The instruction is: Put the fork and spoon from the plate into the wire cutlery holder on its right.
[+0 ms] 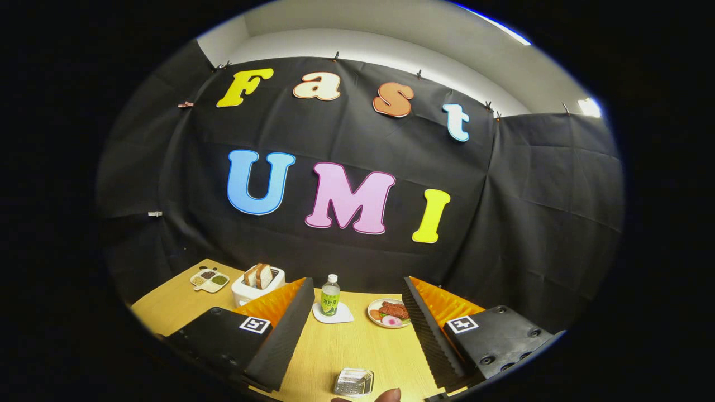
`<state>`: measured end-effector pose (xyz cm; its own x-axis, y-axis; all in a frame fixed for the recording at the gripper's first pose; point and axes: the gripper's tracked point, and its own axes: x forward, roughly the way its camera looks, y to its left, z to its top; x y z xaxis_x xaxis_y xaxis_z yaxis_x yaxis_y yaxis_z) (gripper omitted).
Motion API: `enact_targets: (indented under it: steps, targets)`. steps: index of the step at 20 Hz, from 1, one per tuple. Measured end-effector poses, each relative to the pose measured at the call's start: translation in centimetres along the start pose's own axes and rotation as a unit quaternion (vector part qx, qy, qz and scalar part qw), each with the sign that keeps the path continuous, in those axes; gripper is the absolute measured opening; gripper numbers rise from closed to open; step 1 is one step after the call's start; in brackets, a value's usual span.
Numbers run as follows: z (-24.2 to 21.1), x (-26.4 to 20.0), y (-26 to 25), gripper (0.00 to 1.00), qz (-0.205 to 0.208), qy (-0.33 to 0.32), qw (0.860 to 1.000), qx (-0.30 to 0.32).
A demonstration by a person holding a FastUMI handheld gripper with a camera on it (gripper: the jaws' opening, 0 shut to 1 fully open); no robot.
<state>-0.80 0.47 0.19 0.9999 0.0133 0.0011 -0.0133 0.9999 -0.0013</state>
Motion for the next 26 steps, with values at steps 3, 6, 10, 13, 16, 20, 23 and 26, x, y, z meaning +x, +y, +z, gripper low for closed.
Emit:
enact_targets:
  steps: [3, 6, 10, 13, 16, 20, 23, 26]
  targets:
    - [0.1, 0.0, 0.2, 0.98, 0.000, 0.000, 1.000, 0.000]
    - [0.1, -0.1, 0.6, 0.98, 0.002, 0.001, 1.000, 0.002]
    - [0.2, -0.2, 0.9, 0.98, 0.004, 0.000, 1.000, -0.002]
    - [-0.2, -0.1, 1.4, 0.98, 0.010, 0.008, 1.000, 0.002]
    - [-1.2, -0.1, 3.7, 0.98, 0.048, 0.035, 0.998, 0.024]
    - [-3.1, -0.6, 8.1, 0.98, 0.127, 0.091, 0.985, 0.072]
    - [-5.9, -1.5, 11.8, 0.98, 0.185, 0.158, 0.964, 0.107]
    - [-9.8, -3.4, 16.3, 0.98, 0.241, 0.248, 0.928, 0.137]
